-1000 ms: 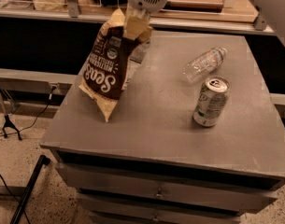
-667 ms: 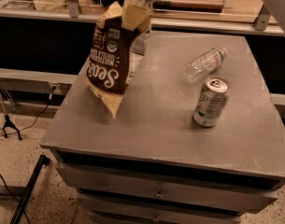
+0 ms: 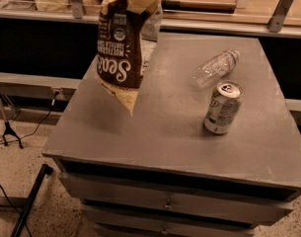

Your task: Pick brown chip bag

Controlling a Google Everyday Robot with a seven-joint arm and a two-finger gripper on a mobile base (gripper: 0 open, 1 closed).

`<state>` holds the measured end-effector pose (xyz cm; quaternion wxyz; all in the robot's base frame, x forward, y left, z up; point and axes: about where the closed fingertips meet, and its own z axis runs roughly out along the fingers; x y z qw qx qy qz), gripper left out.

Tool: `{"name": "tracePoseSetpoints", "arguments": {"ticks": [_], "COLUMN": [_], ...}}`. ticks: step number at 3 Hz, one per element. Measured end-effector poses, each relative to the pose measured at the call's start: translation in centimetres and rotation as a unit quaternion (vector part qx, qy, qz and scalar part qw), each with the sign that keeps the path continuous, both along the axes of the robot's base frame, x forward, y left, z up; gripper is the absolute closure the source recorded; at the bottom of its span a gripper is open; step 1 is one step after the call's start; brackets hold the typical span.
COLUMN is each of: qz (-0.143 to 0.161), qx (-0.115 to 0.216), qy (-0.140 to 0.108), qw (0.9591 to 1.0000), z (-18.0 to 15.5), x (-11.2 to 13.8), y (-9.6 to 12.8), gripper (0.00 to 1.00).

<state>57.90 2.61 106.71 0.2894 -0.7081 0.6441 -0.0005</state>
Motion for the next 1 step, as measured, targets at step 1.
{"name": "tracePoseSetpoints", "arguments": {"ticks": [1], "qz": [0.0], "qx": [0.0], "qy": [0.0], "qw": [1.0], "z": [0.0], "x": [0.0], "y": [0.0], "gripper": [1.0]}}
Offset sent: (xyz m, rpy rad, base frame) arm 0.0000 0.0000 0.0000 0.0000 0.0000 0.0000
